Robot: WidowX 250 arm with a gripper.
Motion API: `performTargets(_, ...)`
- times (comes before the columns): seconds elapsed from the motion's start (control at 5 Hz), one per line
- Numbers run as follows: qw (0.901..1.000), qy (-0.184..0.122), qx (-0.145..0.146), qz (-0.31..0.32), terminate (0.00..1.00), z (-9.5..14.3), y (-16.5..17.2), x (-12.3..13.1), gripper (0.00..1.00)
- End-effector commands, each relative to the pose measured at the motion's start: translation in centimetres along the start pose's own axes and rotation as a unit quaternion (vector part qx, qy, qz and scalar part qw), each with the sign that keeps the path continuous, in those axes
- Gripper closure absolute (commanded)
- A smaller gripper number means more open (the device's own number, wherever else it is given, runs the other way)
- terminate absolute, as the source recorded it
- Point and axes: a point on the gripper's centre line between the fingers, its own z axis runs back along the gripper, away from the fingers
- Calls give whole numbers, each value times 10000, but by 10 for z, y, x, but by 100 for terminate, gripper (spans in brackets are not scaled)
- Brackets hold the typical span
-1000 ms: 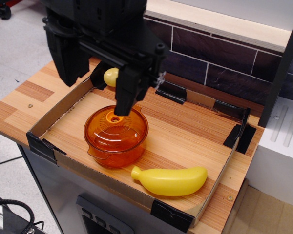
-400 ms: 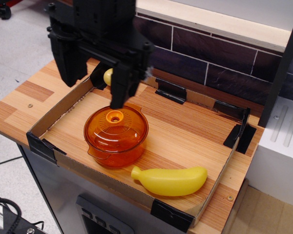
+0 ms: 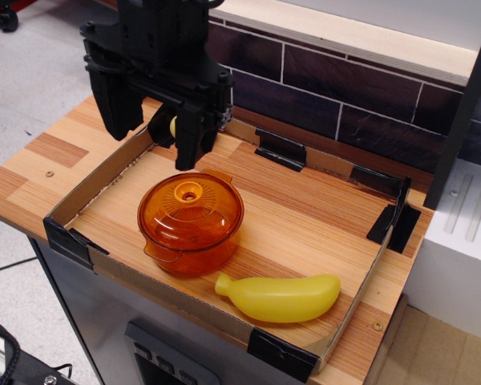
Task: Take lid off pot
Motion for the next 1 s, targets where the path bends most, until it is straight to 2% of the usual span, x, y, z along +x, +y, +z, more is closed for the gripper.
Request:
performTargets(0.0,9998,-172,-38,-79,0,-19,2,11,0)
performTargets(0.8,9999,26,89,-70,0,-59,-7,34,0)
